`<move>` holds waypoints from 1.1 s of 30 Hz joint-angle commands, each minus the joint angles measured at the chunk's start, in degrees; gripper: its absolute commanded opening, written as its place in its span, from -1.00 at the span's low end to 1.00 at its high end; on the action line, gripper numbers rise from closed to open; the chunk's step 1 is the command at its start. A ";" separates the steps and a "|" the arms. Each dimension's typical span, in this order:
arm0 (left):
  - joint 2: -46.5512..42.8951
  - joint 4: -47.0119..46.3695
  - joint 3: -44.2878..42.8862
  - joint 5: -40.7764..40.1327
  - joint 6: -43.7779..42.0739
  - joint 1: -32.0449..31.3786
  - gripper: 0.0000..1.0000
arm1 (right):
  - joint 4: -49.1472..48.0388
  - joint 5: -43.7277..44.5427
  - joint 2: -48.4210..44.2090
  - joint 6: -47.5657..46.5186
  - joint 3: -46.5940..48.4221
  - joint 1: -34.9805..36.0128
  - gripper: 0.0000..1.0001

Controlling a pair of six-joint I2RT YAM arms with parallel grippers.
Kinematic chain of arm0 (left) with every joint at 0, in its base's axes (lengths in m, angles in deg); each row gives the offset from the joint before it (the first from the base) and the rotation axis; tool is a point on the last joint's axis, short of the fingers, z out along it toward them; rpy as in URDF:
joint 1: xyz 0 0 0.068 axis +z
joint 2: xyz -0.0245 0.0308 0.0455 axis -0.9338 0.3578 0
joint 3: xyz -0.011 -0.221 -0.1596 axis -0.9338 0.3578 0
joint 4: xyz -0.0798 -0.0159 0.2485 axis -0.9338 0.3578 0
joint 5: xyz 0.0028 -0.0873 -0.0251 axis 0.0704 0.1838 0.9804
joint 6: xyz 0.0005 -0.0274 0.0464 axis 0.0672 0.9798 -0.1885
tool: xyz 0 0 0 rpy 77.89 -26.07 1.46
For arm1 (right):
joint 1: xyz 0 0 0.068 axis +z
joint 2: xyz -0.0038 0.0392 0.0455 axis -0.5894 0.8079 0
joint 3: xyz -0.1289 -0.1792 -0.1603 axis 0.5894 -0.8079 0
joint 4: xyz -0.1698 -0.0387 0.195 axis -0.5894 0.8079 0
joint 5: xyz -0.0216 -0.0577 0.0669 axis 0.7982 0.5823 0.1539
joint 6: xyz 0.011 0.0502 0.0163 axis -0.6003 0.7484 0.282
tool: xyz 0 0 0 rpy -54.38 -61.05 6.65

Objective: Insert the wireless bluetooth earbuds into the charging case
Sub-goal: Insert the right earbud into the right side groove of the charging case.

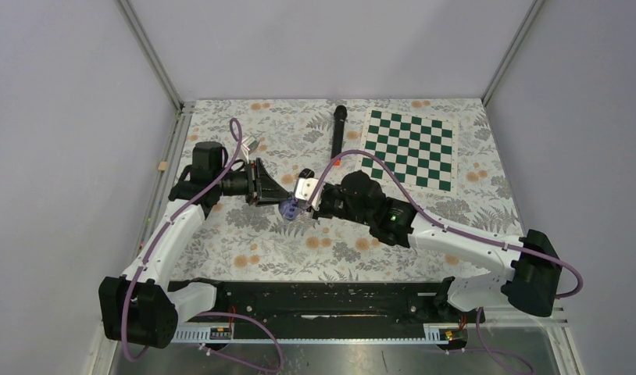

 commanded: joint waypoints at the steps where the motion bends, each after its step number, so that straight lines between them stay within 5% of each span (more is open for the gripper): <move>1: -0.42 -2.17 -3.37 2.51 -0.22 -0.41 -1.00 | 2.23 1.55 1.43 -3.08 1.99 1.79 -1.00; 18: -0.09 -2.21 -2.92 1.57 -0.17 -0.40 -1.00 | -0.97 3.41 -1.39 -1.21 -0.61 4.09 -1.00; 33: -0.21 -2.22 -3.17 2.14 -0.13 -0.41 -1.00 | -2.21 9.40 -1.47 -8.67 -4.14 6.70 -1.00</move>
